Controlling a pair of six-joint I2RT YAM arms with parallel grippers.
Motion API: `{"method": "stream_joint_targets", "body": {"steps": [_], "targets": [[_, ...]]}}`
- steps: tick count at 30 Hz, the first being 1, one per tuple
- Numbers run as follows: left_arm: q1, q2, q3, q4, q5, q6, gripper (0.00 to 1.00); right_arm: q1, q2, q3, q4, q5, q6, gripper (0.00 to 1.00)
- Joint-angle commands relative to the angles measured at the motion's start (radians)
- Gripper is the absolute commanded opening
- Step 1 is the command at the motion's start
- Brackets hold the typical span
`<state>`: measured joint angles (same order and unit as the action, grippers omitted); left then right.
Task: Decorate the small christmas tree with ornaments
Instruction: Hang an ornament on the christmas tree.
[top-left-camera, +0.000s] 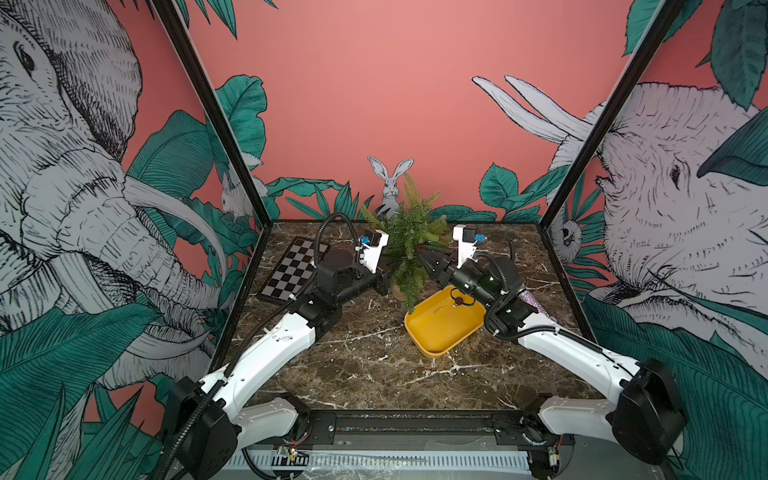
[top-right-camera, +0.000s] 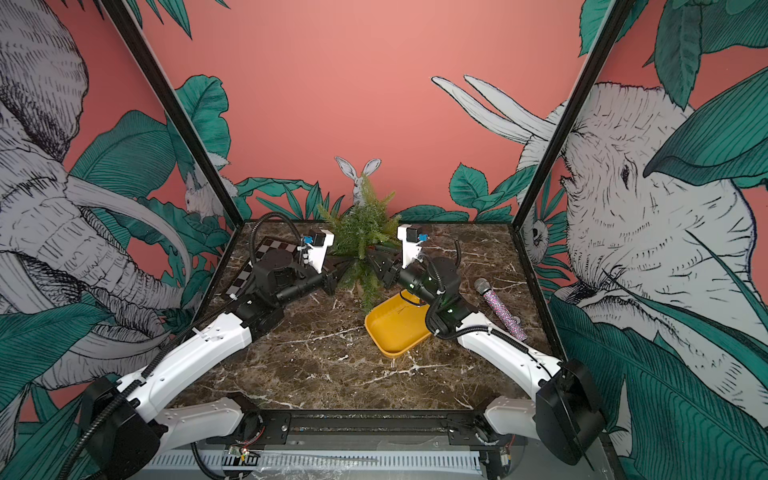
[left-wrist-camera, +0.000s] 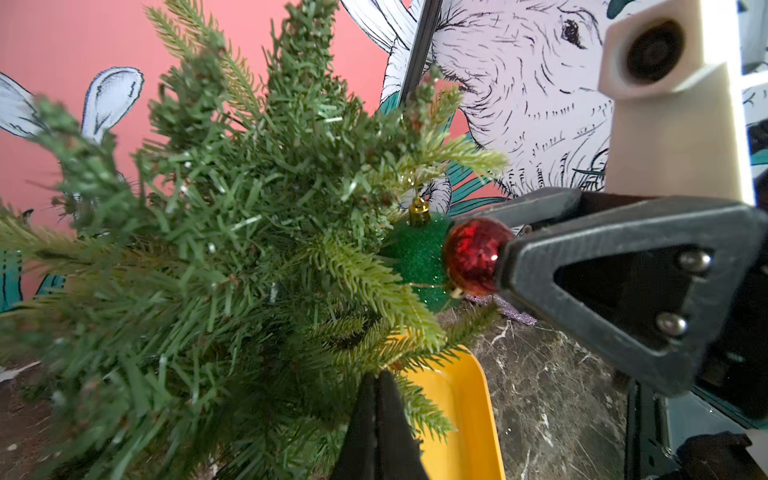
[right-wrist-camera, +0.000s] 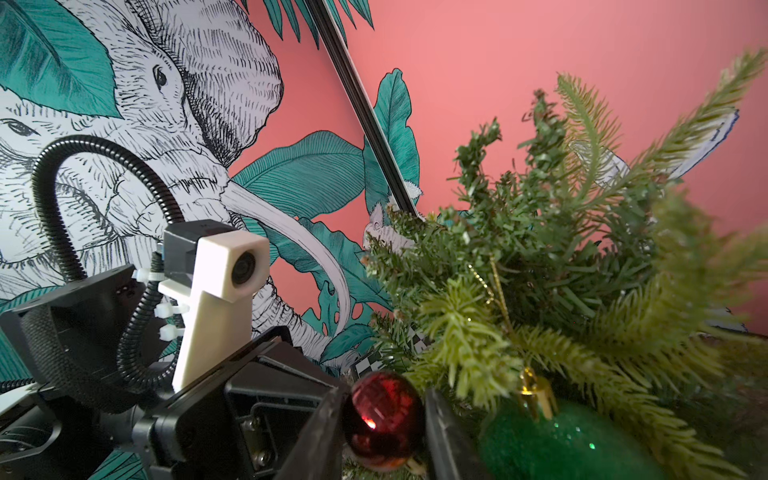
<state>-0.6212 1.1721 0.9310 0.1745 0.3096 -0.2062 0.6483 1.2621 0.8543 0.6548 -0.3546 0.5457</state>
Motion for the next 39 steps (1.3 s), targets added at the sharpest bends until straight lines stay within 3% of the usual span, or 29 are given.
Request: {"method": "stream_joint_targets", "body": {"steps": [1,14,21,30,35,39], "targets": [[-0.005,0.01,0.043,-0.001,-0.017,0.021,0.0,0.007,-0.004,-0.014,0.082,0.004,-0.012,0.33],[-0.006,0.046,0.082,-0.008,-0.03,0.021,0.0,0.007,-0.009,-0.03,0.077,0.005,-0.017,0.34],[-0.006,0.071,0.123,-0.013,-0.027,0.018,0.0,0.007,-0.036,-0.042,0.049,0.031,-0.021,0.59],[-0.006,0.088,0.144,-0.023,-0.013,0.007,0.0,0.007,-0.088,-0.055,0.032,0.037,-0.018,0.63],[-0.006,0.071,0.123,-0.015,-0.032,-0.004,0.21,0.007,-0.114,-0.067,0.028,0.037,-0.012,0.63],[-0.006,0.044,0.095,-0.016,-0.05,-0.011,0.27,0.007,-0.14,-0.071,0.021,0.037,-0.013,0.63]]}}
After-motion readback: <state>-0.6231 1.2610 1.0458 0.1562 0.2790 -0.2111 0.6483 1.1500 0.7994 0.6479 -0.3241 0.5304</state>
